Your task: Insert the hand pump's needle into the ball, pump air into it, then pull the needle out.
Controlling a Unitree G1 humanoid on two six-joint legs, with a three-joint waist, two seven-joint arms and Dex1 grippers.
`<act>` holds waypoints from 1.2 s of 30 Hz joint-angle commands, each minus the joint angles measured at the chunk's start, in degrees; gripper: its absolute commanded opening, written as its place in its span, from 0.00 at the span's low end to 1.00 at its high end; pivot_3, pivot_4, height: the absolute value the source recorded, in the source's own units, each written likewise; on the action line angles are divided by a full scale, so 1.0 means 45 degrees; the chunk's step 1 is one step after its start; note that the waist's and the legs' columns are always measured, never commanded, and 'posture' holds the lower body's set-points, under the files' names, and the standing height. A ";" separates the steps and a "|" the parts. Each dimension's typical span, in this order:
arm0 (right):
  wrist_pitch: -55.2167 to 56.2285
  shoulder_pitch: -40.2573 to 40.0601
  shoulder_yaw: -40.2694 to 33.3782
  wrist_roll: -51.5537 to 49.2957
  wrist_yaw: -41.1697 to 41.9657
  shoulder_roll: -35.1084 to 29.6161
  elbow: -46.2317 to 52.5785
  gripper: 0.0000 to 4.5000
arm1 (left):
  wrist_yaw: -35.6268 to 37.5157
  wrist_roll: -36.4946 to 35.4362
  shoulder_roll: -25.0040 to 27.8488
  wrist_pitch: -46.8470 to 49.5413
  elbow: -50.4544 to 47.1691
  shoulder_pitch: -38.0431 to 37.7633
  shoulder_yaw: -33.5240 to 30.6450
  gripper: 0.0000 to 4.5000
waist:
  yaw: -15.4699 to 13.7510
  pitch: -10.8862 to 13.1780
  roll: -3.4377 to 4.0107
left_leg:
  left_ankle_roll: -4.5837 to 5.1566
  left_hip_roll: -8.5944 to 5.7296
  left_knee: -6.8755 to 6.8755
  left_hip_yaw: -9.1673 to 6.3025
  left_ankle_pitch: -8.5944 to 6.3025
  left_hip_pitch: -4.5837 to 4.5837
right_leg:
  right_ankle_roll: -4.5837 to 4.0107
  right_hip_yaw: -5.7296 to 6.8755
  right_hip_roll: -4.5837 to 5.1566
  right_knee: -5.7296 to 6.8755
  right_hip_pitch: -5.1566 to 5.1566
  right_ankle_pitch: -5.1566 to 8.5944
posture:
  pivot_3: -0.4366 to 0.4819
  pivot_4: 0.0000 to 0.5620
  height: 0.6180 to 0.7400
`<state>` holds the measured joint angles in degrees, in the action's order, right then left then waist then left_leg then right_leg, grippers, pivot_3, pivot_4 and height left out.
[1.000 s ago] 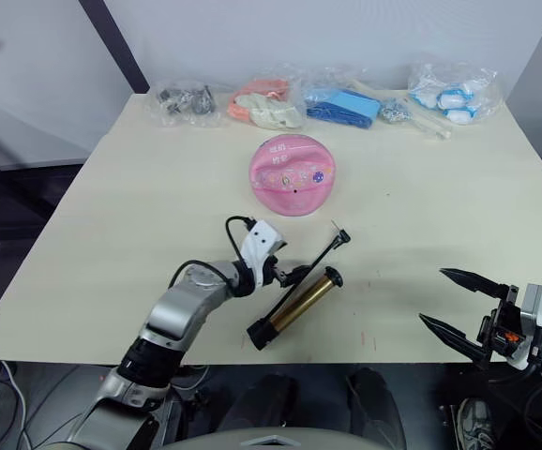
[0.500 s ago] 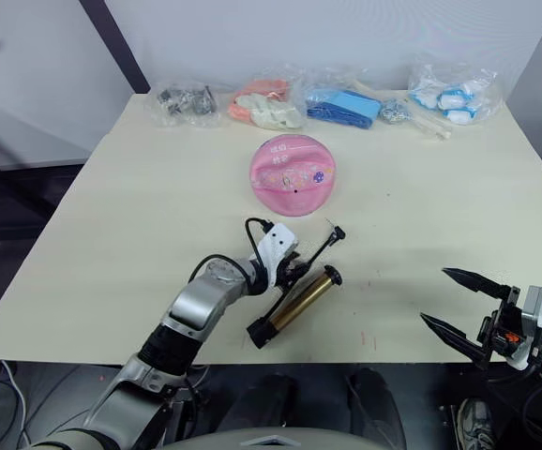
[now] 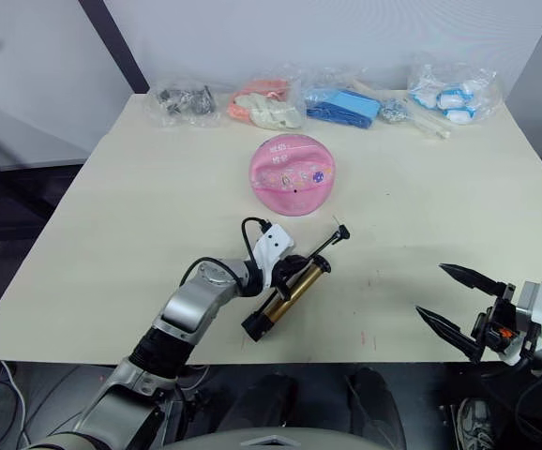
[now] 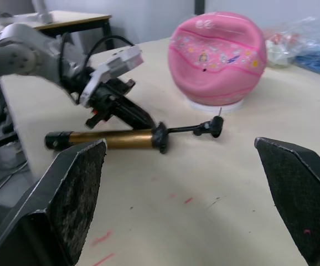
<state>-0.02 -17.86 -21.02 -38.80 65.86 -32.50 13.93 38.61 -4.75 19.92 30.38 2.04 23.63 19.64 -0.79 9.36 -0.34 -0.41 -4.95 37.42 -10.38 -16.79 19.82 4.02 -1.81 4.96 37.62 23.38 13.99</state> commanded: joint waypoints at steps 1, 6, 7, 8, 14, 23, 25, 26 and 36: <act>-0.0379 0.0242 0.0061 -0.0137 -0.0847 0.0163 0.0795 1.00 | 0.0786 -0.0226 0.0209 -0.1300 0.0095 0.0510 -0.0403 0.01 | -0.0009 -0.0003 0.0004 | 0.0000 0.0000 0.0000 -0.0001 0.0000 0.0000 | 0.0000 0.0001 0.0000 0.0000 0.0000 0.0000 | 0.48 0.27 1.00; -0.2300 0.0832 0.0649 -0.0901 -0.3362 0.0824 0.2054 1.00 | 0.2622 -0.0572 0.0723 -0.2970 0.0941 0.1071 -0.0585 0.01 | 0.0028 0.0000 -0.0001 | 0.0000 -0.0001 -0.0001 0.0003 0.0000 0.0015 | -0.0002 -0.0012 0.0001 -0.0006 0.0021 -0.0001 | 0.48 0.27 1.00; -0.2783 0.0880 0.0786 -0.0933 -0.3816 0.0819 0.2272 1.00 | 0.2829 -0.0549 0.0796 -0.3282 0.1116 0.1134 -0.0566 0.01 | 0.0021 -0.0001 0.0002 | -0.0001 0.0001 -0.0002 0.0002 0.0000 0.0026 | -0.0003 -0.0021 0.0000 0.0002 0.0040 -0.0002 | 0.48 0.27 1.00; -0.3202 0.0943 0.0912 -0.0899 -0.4278 0.0815 0.2466 1.00 | 0.2997 -0.0555 0.0823 -0.3586 0.1270 0.1185 -0.0583 0.01 | 0.0014 -0.0001 0.0001 | -0.0001 0.0000 -0.0002 -0.0002 0.0001 0.0029 | -0.0005 -0.0033 0.0001 0.0010 0.0050 -0.0003 | 0.48 0.27 1.00; -0.6446 0.2298 0.1642 -0.2960 -0.8132 0.1655 0.3690 1.00 | 0.3711 -0.1026 0.0640 -0.4332 0.1681 0.1587 -0.1035 0.01 | 0.0029 0.0002 -0.0004 | 0.0004 -0.0005 -0.0001 -0.0009 -0.0001 0.0030 | -0.0003 -0.0058 0.0000 0.0005 0.0054 -0.0003 | 0.48 0.27 1.00; -0.9575 0.4552 0.1928 -0.6085 -1.2524 0.2389 0.3590 1.00 | 0.4067 -0.1309 0.0639 -0.4102 0.0818 0.1329 -0.1187 0.01 | 0.0026 0.0002 -0.0004 | 0.0014 -0.0004 -0.0003 -0.0008 -0.0006 0.0042 | 0.0001 -0.0082 -0.0009 0.0011 0.0082 -0.0010 | 0.48 0.27 1.00; -0.9913 0.4772 0.2132 -0.6246 -1.2994 0.2440 0.3543 1.00 | 0.4043 -0.1352 0.0612 -0.4037 0.0708 0.1228 -0.1202 0.01 | 0.0040 0.0001 -0.0004 | 0.0028 -0.0005 -0.0002 -0.0002 -0.0014 0.0051 | 0.0003 -0.0088 -0.0008 0.0010 0.0093 -0.0012 | 0.48 0.27 1.00; -0.9980 0.4870 0.2191 -0.6279 -1.3175 0.2518 0.3523 1.00 | 0.4037 -0.1364 0.0604 -0.4007 0.0655 0.1186 -0.1205 0.01 | 0.0046 0.0002 -0.0004 | 0.0030 -0.0006 -0.0002 0.0002 -0.0015 0.0052 | 0.0004 -0.0093 -0.0008 0.0009 0.0096 -0.0013 | 0.48 0.27 1.00; -0.9973 0.5432 0.2157 -0.6395 -1.3728 0.3103 0.3158 1.00 | 0.4147 -0.1496 0.0596 -0.3961 0.0614 0.1034 -0.1278 0.01 | 0.0271 0.0002 -0.0004 | 0.0038 -0.0007 -0.0002 0.0018 -0.0019 0.0055 | 0.0012 -0.0104 -0.0010 0.0012 0.0107 -0.0018 | 0.48 0.27 1.00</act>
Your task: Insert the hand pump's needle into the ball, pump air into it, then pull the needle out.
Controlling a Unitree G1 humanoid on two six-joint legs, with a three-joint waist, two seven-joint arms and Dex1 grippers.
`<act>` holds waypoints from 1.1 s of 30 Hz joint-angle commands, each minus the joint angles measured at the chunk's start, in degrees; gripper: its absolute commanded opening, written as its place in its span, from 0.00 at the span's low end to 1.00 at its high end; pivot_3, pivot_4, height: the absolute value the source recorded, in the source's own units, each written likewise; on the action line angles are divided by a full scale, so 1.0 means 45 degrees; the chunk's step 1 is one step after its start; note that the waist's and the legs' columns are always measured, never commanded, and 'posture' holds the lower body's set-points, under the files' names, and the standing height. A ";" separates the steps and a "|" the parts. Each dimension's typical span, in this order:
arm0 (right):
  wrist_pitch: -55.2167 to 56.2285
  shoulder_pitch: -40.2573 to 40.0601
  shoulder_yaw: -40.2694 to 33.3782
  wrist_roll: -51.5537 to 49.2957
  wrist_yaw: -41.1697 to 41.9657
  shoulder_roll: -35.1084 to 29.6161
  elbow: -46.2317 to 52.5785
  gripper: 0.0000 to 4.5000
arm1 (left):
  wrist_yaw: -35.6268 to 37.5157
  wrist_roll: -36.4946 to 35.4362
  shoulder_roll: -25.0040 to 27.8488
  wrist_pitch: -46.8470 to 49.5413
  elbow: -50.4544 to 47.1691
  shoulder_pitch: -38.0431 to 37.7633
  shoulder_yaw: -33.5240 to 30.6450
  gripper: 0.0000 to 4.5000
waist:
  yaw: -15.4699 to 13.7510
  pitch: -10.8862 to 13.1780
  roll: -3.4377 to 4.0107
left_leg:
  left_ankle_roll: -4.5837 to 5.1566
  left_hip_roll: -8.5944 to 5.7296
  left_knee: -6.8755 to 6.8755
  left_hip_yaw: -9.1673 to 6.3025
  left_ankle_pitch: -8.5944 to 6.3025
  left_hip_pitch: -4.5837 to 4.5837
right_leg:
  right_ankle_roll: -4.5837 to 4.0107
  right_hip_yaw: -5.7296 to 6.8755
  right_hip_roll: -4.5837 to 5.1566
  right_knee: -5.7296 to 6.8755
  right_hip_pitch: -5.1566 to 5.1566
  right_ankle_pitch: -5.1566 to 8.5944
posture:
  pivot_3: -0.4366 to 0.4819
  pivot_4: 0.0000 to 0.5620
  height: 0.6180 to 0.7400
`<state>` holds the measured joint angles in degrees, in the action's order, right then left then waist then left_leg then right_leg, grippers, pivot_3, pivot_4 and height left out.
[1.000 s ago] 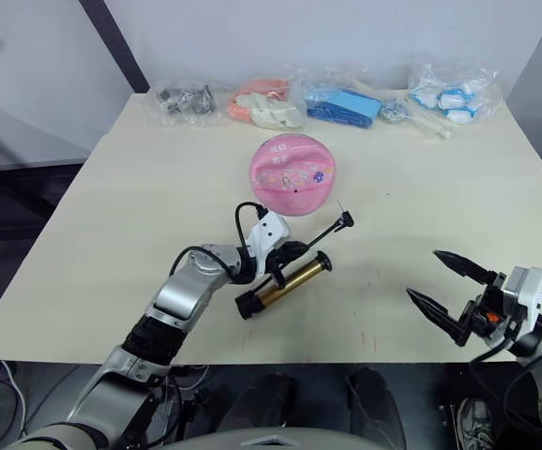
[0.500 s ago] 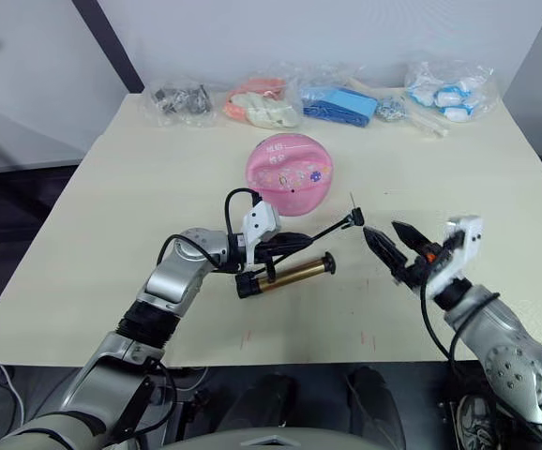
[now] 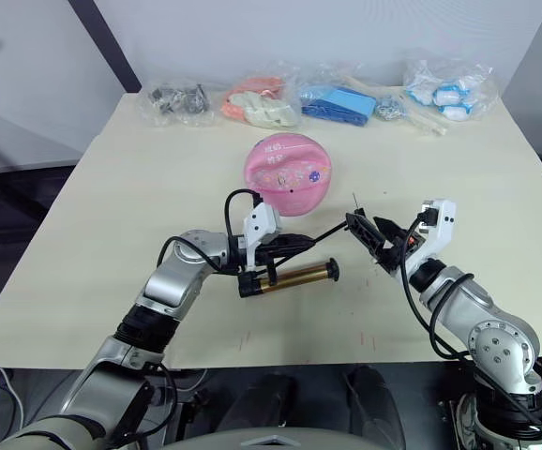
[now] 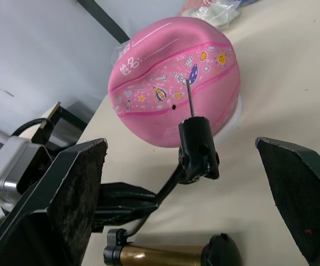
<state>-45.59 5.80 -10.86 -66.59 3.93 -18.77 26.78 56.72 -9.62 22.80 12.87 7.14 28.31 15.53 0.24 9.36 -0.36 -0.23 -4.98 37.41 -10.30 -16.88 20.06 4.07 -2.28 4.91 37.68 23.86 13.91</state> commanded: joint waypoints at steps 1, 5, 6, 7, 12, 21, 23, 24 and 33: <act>0.0121 0.0176 -0.0096 -0.0260 0.0041 0.0064 0.0296 1.00 | 0.0154 -0.0457 -0.0042 -0.0066 -0.0531 -0.0032 -0.0376 0.01 | 0.0073 0.0000 0.0000 | 0.0000 0.0000 0.0000 0.0002 0.0000 0.0000 | 0.0000 -0.0002 0.0000 0.0000 0.0000 0.0000 | 0.48 0.27 1.00; 0.0038 0.0170 -0.0020 -0.0404 0.0002 0.0137 0.0288 1.00 | 0.0278 -0.0546 -0.0033 -0.0090 -0.0562 -0.0116 -0.0374 0.01 | 0.0150 0.0000 0.0000 | 0.0003 0.0001 0.0000 0.0005 -0.0002 0.0000 | 0.0001 -0.0008 -0.0001 0.0000 0.0003 0.0000 | 0.48 0.27 1.00; 0.0038 0.0176 -0.0012 -0.0401 0.0001 0.0141 0.0292 1.00 | 0.0267 -0.0559 -0.0035 -0.0052 -0.0570 -0.0127 -0.0377 0.01 | 0.0149 0.0000 0.0001 | 0.0003 0.0002 0.0000 0.0006 -0.0002 0.0000 | 0.0001 -0.0009 -0.0002 0.0003 0.0006 -0.0001 | 0.48 0.27 1.00; 0.0035 0.0184 -0.0020 -0.0412 -0.0016 0.0152 0.0282 1.00 | 0.0260 -0.0565 -0.0033 -0.0027 -0.0579 -0.0137 -0.0376 0.01 | 0.0142 0.0000 0.0000 | 0.0003 0.0002 -0.0001 0.0005 -0.0002 0.0000 | 0.0001 -0.0008 -0.0002 0.0005 0.0007 0.0000 | 0.48 0.27 1.00; 0.0020 0.0208 0.0001 -0.0392 0.0004 0.0191 0.0183 1.00 | 0.0443 -0.0777 -0.0028 -0.0001 -0.0741 -0.0262 -0.0378 0.01 | 0.0145 0.0000 0.0000 | 0.0003 0.0002 0.0000 0.0012 -0.0002 0.0000 | 0.0002 -0.0014 -0.0002 0.0006 0.0007 -0.0002 | 0.48 0.27 1.00; -0.0072 0.0307 0.0035 -0.0322 0.0050 0.0157 0.0041 1.00 | 0.0492 -0.0663 0.0010 -0.0041 -0.0696 -0.0300 -0.0382 0.01 | 0.0137 0.0000 0.0000 | 0.0004 0.0002 0.0000 0.0013 -0.0002 0.0000 | 0.0002 -0.0014 -0.0003 0.0006 0.0008 -0.0002 | 0.48 0.27 1.00; -0.0127 0.0309 0.0030 -0.0375 0.0044 0.0143 0.0028 1.00 | 0.0535 -0.0628 0.0039 -0.0111 -0.0663 -0.0308 -0.0374 0.01 | 0.0138 0.0000 0.0000 | 0.0004 0.0002 0.0000 0.0014 -0.0002 0.0000 | 0.0002 -0.0015 -0.0002 0.0006 0.0009 -0.0002 | 0.48 0.27 1.00; -0.0155 0.0308 0.0048 -0.0346 0.0044 0.0121 0.0029 1.00 | 0.0549 -0.0623 0.0040 -0.0124 -0.0667 -0.0317 -0.0374 0.01 | 0.0137 0.0000 0.0001 | 0.0004 0.0002 0.0000 0.0014 -0.0002 0.0000 | 0.0002 -0.0015 -0.0003 0.0005 0.0009 -0.0002 | 0.48 0.27 1.00; -0.0200 0.0306 0.0153 -0.0250 -0.0016 0.0133 0.0014 0.49 | 0.0603 -0.0613 0.0005 -0.0161 -0.0662 -0.0339 -0.0353 0.00 | 0.0137 0.0000 0.0001 | 0.0004 0.0002 0.0000 0.0014 -0.0002 0.0000 | 0.0002 -0.0015 -0.0002 0.0006 0.0009 -0.0002 | 0.48 0.27 1.00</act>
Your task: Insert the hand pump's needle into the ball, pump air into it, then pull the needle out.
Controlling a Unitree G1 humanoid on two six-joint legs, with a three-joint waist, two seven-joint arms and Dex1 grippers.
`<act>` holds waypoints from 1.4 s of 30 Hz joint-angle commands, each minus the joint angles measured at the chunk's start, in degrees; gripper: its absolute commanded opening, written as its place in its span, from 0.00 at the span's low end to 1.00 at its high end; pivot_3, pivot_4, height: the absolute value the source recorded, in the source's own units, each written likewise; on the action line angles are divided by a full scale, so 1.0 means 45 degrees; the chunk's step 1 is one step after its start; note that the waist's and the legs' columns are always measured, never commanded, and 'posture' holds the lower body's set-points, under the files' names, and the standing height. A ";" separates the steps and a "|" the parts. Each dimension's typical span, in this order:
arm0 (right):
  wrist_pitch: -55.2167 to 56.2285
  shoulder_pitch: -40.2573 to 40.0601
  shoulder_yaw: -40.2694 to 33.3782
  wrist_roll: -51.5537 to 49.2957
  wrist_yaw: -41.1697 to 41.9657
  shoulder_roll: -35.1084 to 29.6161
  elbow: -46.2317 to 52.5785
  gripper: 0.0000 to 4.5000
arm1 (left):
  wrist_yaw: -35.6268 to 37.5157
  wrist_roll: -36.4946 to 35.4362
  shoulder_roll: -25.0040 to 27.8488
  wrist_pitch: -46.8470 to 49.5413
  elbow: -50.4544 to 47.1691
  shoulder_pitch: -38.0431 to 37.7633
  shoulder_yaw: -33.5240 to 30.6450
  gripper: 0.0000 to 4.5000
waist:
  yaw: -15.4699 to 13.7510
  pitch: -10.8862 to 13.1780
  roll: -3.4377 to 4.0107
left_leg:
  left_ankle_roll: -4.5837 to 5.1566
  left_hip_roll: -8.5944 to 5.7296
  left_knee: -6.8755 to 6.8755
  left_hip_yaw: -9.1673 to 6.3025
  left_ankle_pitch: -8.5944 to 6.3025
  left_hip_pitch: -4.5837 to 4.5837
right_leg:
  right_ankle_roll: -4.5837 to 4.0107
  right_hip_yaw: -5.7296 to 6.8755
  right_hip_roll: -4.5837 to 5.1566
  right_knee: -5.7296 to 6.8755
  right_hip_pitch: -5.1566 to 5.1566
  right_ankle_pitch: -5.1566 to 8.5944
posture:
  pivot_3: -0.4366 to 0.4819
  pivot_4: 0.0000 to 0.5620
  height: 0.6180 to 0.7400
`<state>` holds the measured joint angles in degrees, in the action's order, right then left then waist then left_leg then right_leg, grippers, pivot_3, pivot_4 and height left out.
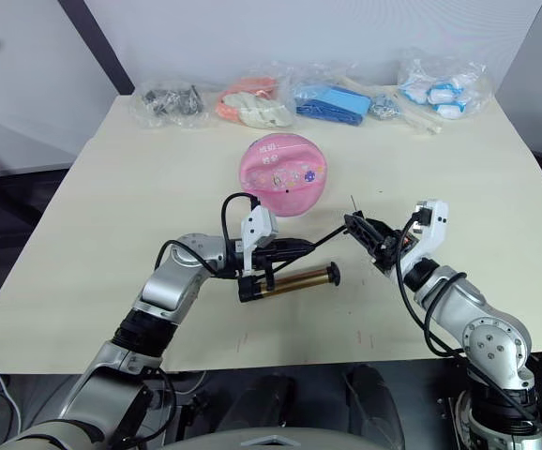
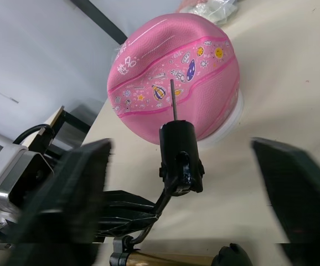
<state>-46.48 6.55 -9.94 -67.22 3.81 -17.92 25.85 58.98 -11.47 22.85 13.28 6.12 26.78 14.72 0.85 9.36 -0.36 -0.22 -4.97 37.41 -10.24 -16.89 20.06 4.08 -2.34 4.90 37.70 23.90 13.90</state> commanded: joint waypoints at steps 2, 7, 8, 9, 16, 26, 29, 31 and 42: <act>0.0026 0.0130 -0.0081 -0.0038 -0.0019 -0.0054 0.0238 0.29 | 0.0113 -0.0195 -0.0010 -0.0269 -0.0423 -0.0009 -0.0161 0.00 | -0.0001 0.0000 0.0000 | 0.0000 0.0000 0.0000 0.0001 0.0000 0.0000 | 0.0000 -0.0001 0.0000 0.0000 0.0000 0.0000 | 0.48 0.27 1.00; 0.0067 0.0076 -0.0111 0.0024 -0.0011 -0.0026 0.0349 0.08 | 0.0163 -0.0131 0.0009 -0.0390 -0.0292 -0.0086 -0.0109 0.00 | 0.0000 0.0000 0.0000 | 0.0000 0.0000 0.0000 0.0001 0.0000 0.0000 | 0.0000 -0.0001 0.0000 0.0000 0.0000 0.0000 | 0.48 0.27 1.00; 0.0077 0.0065 -0.0110 0.0047 -0.0009 -0.0028 0.0367 0.08 | 0.0167 -0.0121 0.0011 -0.0408 -0.0266 -0.0091 -0.0105 0.00 | 0.0000 0.0000 0.0000 | 0.0000 0.0000 0.0000 0.0001 0.0000 0.0000 | 0.0000 -0.0001 0.0000 0.0000 0.0000 0.0000 | 0.48 0.27 1.00; 0.0085 0.0055 -0.0103 0.0090 0.0003 -0.0046 0.0386 0.08 | 0.0163 -0.0093 0.0012 -0.0454 -0.0216 -0.0088 -0.0102 0.00 | -0.0001 0.0000 0.0000 | 0.0000 0.0000 0.0000 0.0000 0.0000 0.0000 | 0.0000 -0.0001 0.0000 0.0000 0.0000 0.0000 | 0.48 0.27 1.00; 0.0193 0.0103 0.0003 0.0474 0.0259 -0.0174 0.0598 0.08 | 0.0033 -0.0176 -0.0027 -0.0568 0.0117 -0.0008 -0.0358 0.26 | 0.0000 0.0000 0.0000 | 0.0000 0.0000 0.0000 0.0001 0.0000 0.0000 | 0.0000 -0.0001 0.0000 0.0000 0.0000 0.0000 | 0.48 0.27 1.00; 0.0642 0.0289 0.0634 0.1971 0.1582 -0.0638 0.0783 0.08 | 0.0109 -0.1006 0.0843 -0.0751 -0.0801 -0.0613 -0.1816 0.99 | 0.0014 0.0000 0.0000 | 0.0000 0.0003 0.0000 0.0003 0.0000 0.0000 | 0.0000 -0.0001 -0.0001 -0.0001 0.0004 0.0000 | 0.48 0.27 1.00; 0.0923 0.0339 0.0805 0.2603 0.2194 -0.0897 0.0776 0.08 | -0.0311 -0.1338 0.0976 -0.0946 -0.0972 -0.0638 -0.2677 0.99 | -0.0008 0.0000 0.0000 | 0.0000 0.0003 0.0000 0.0001 0.0000 0.0001 | 0.0000 -0.0001 0.0000 -0.0001 0.0007 -0.0001 | 0.48 0.27 1.00; 0.1327 0.0367 0.0921 0.3156 0.2702 -0.1020 0.0775 0.08 | -0.0954 -0.1289 0.1022 -0.1063 -0.0842 -0.0357 -0.3246 0.99 | -0.0014 0.0000 -0.0001 | 0.0000 0.0003 0.0000 0.0002 0.0000 0.0001 | 0.0000 0.0000 0.0000 0.0000 0.0006 0.0000 | 0.48 0.27 1.00; 0.5031 0.0317 0.2932 0.8007 0.5990 -0.2386 0.0327 0.08 | -0.2973 -0.0642 0.1243 -0.0465 0.0729 0.1887 -0.3990 0.99 | -0.0004 0.0004 -0.0016 | -0.0002 -0.0001 0.0003 0.0053 0.0000 0.0001 | 0.0005 0.0006 -0.0001 -0.0006 0.0006 -0.0003 | 0.48 0.27 1.00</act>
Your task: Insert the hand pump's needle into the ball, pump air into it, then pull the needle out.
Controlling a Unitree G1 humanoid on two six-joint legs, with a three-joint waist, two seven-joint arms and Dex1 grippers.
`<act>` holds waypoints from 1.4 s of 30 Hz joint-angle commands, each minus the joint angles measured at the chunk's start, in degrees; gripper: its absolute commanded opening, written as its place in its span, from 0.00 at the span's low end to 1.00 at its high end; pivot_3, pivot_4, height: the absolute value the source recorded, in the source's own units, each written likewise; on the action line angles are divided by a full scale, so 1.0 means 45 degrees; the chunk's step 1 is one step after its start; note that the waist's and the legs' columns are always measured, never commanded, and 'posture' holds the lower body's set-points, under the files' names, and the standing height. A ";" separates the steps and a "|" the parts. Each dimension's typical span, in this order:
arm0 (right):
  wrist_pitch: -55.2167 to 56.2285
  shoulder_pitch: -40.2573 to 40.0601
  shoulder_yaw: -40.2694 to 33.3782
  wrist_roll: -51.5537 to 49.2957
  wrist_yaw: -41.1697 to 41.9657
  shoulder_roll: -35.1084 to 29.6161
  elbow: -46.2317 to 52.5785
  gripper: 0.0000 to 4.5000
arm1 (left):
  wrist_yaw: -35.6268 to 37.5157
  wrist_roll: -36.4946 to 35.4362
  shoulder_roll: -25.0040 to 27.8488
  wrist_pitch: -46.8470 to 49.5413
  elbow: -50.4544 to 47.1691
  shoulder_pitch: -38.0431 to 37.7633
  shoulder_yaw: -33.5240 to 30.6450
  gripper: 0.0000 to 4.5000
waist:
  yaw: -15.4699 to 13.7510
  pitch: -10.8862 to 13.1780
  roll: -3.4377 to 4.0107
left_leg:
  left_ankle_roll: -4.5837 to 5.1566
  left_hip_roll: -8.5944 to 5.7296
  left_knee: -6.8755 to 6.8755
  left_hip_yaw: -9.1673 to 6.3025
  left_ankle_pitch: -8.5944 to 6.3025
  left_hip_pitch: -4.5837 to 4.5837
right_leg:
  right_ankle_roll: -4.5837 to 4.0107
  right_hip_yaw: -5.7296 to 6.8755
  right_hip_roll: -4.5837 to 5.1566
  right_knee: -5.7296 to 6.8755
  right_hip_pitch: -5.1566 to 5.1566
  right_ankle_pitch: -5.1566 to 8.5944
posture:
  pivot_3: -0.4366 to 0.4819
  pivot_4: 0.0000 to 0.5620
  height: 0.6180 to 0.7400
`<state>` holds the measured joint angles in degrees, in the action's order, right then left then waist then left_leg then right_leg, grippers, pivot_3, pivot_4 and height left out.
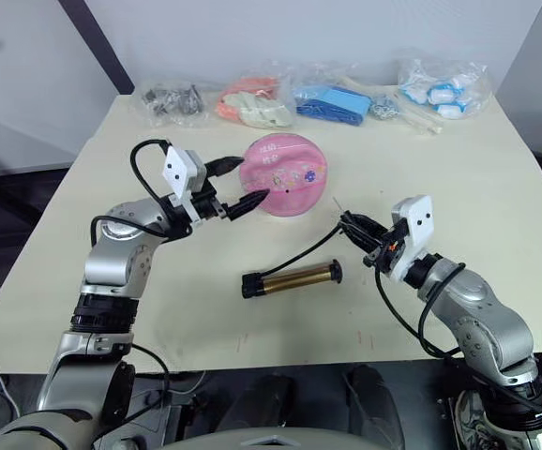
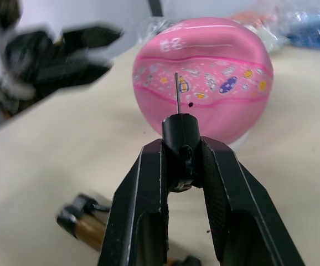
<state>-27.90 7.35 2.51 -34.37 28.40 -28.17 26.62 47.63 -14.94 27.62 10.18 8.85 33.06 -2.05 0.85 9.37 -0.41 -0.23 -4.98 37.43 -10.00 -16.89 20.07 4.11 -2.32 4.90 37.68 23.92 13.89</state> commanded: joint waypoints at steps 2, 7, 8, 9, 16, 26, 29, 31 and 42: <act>0.1371 0.0089 0.0343 0.1316 0.0877 -0.0250 0.0020 0.08 | -0.0715 0.0366 0.0248 0.0534 0.0362 0.0860 -0.0115 0.99 | -0.0002 0.0003 -0.0008 | -0.0001 0.0000 0.0000 -0.0002 0.0000 0.0000 | 0.0000 0.0001 0.0000 0.0002 0.0001 0.0000 | 0.48 0.27 1.00; 0.2234 0.0028 0.0521 0.2321 0.1411 -0.0394 -0.0248 0.08 | -0.1083 0.1147 0.0461 0.1686 0.0704 0.1826 0.0511 0.99 | -0.0008 0.0015 -0.0040 | -0.0001 -0.0002 0.0002 -0.0001 0.0001 0.0002 | 0.0002 0.0002 -0.0001 0.0002 0.0001 -0.0002 | 0.48 0.27 1.00; 0.2303 0.0039 0.0487 0.2366 0.1447 -0.0347 -0.0311 0.08 | -0.1116 0.1346 0.0528 0.1933 0.0868 0.2037 0.0672 0.99 | -0.0010 0.0017 -0.0044 | -0.0001 -0.0001 0.0003 -0.0003 0.0000 0.0002 | 0.0002 0.0003 -0.0002 0.0003 0.0001 -0.0002 | 0.48 0.27 1.00; 0.2363 0.0047 0.0472 0.2426 0.1496 -0.0315 -0.0370 0.08 | -0.1147 0.1525 0.0574 0.2092 0.1042 0.2221 0.0800 0.99 | -0.0009 0.0017 -0.0044 | -0.0001 -0.0001 0.0003 -0.0003 0.0001 0.0003 | 0.0001 0.0004 -0.0001 0.0004 0.0001 -0.0002 | 0.48 0.27 1.00; 0.2537 0.0082 0.0424 0.2681 0.1710 -0.0089 -0.0565 0.08 | -0.0930 0.2273 0.0535 0.1661 0.3140 0.3535 0.1312 0.99 | -0.0007 0.0020 -0.0049 | -0.0002 -0.0001 0.0003 -0.0005 0.0001 0.0006 | 0.0001 0.0000 -0.0002 0.0008 0.0010 -0.0003 | 0.48 0.27 1.00; 0.2511 0.0212 0.0433 0.2858 0.1759 0.0073 -0.0513 0.08 | -0.0218 0.2995 -0.0092 0.0090 0.7147 0.5478 0.1902 0.99 | 0.0022 0.0017 -0.0063 | -0.0003 -0.0011 0.0066 -0.0003 0.0001 0.0142 | -0.0001 0.0009 0.0000 0.0042 0.0128 -0.0008 | 0.48 0.27 1.00; 0.2513 0.0203 0.0408 0.2894 0.1750 0.0091 -0.0504 0.08 | -0.0201 0.2927 -0.0236 -0.0018 0.7530 0.5621 0.1790 0.99 | 0.0009 0.0018 -0.0062 | -0.0006 -0.0018 0.0160 -0.0010 0.0000 0.0234 | -0.0001 0.0016 0.0000 0.0076 0.0189 -0.0025 | 0.48 0.27 1.00; 0.2499 0.0210 0.0418 0.2938 0.1731 0.0123 -0.0502 0.08 | -0.0196 0.2905 -0.0289 -0.0064 0.7690 0.5650 0.1720 0.94 | 0.0004 0.0018 -0.0062 | -0.0003 -0.0038 0.0194 -0.0013 0.0000 0.0252 | 0.0014 0.0011 0.0003 0.0067 0.0188 -0.0056 | 0.48 0.27 1.00; -0.1341 0.1286 0.0614 0.1999 0.0282 0.1035 -0.0002 0.08 | -0.0277 0.2932 -0.0369 -0.0106 0.7686 0.5284 0.1501 0.05 | 0.0070 0.0018 -0.0062 | 0.0004 -0.0067 0.0227 -0.0020 0.0004 0.0252 | 0.0046 -0.0024 -0.0002 0.0067 0.0189 -0.0117 | 0.48 0.27 1.00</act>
<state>-29.28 11.55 5.41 -23.07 31.60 -24.14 23.34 46.61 -1.51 25.29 10.27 44.49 56.92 5.96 1.16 9.45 -0.69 -0.21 -5.27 38.45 -10.12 -16.87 21.20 4.31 -2.44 4.89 37.98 24.78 13.36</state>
